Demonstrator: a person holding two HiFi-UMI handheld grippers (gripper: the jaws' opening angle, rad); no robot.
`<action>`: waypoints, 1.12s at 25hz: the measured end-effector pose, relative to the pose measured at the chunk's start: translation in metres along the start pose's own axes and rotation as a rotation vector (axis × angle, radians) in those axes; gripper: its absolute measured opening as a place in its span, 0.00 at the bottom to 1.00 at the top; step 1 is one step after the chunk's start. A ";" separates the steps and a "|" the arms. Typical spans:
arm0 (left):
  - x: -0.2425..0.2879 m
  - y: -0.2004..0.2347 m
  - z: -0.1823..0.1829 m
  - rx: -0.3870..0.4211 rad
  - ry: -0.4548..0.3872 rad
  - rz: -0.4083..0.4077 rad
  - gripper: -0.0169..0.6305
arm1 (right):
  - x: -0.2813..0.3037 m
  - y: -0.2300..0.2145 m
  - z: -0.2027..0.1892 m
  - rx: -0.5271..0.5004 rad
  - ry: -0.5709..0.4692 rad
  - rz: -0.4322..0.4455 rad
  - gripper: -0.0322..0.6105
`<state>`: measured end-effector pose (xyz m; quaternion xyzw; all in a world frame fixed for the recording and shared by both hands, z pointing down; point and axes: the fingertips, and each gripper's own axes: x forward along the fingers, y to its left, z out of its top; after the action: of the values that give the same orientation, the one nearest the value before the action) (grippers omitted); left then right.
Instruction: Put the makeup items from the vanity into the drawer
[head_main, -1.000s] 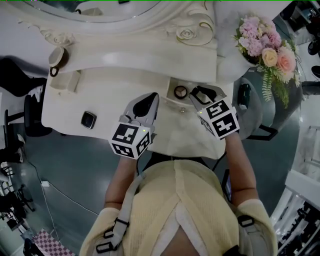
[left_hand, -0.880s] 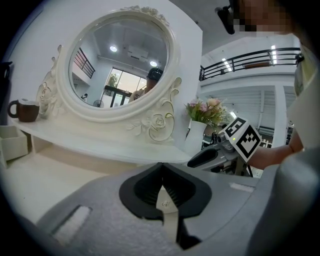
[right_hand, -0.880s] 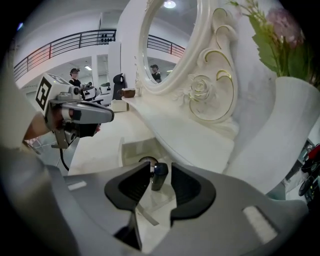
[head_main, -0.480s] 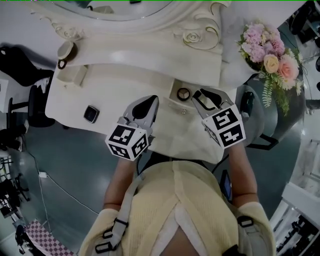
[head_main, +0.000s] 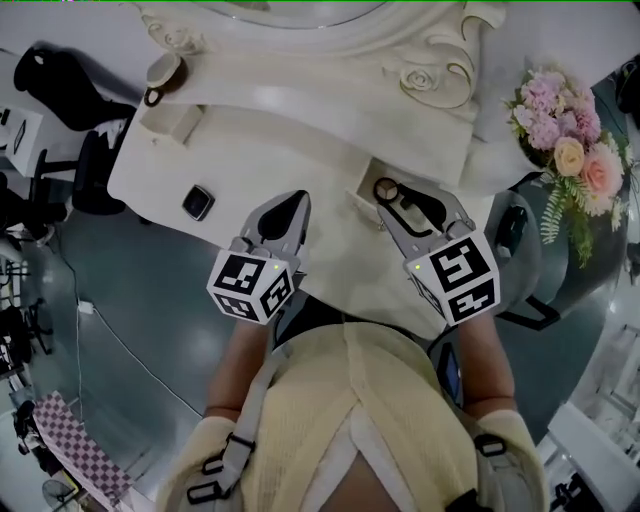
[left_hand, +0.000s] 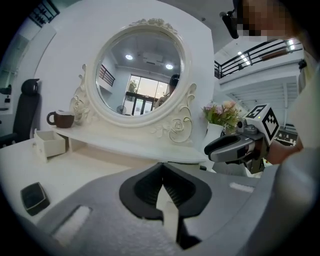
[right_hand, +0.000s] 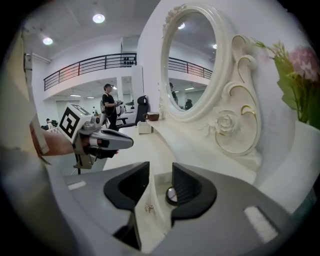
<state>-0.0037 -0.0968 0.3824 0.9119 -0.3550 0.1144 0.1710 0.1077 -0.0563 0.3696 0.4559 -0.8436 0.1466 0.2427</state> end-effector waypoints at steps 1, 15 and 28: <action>-0.004 0.004 0.001 0.002 -0.004 0.025 0.03 | 0.002 0.005 0.003 -0.006 -0.007 0.021 0.28; -0.069 0.082 0.003 -0.002 -0.050 0.279 0.03 | 0.038 0.081 0.048 -0.066 -0.061 0.202 0.36; -0.133 0.181 -0.002 -0.026 -0.056 0.360 0.03 | 0.122 0.169 0.084 -0.091 -0.022 0.278 0.42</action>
<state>-0.2235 -0.1400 0.3818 0.8342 -0.5185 0.1130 0.1498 -0.1147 -0.0892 0.3604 0.3250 -0.9070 0.1353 0.2313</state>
